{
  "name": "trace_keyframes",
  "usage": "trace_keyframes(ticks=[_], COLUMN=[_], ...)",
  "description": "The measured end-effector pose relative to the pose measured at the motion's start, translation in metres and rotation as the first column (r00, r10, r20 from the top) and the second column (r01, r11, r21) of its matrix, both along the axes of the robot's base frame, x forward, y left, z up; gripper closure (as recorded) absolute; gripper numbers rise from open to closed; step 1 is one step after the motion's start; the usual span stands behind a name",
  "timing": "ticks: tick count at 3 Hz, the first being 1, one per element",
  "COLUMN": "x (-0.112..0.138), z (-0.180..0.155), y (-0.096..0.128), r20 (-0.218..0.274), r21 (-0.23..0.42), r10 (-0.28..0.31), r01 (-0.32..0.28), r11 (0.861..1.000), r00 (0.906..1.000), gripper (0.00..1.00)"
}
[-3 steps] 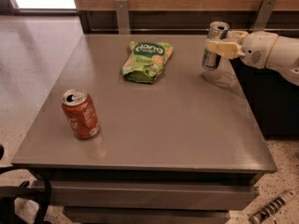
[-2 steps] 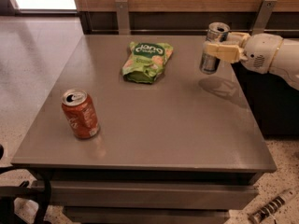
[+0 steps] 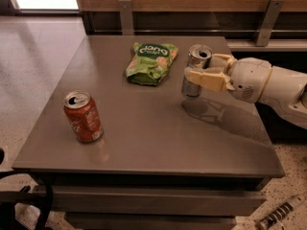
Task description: Move redbull can near coke can
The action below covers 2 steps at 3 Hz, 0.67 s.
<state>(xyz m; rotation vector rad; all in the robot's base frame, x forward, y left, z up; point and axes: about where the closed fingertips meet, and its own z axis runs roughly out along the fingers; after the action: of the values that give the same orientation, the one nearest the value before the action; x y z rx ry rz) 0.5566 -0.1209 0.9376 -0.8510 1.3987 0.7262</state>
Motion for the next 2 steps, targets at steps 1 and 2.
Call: trace_keyframes(ticks=[1,2], x=[-0.023,-0.046], z=[-0.014,-0.018], y=[0.036,0.079], r20=[-0.027,-0.074], r21=[-0.014,-0.047], r10=[0.075,0.144], r01=[-0.076,-0.148], r11=[0.997,0.988], r00=[0.9968,0.9867], gripper=[1.0,1.0])
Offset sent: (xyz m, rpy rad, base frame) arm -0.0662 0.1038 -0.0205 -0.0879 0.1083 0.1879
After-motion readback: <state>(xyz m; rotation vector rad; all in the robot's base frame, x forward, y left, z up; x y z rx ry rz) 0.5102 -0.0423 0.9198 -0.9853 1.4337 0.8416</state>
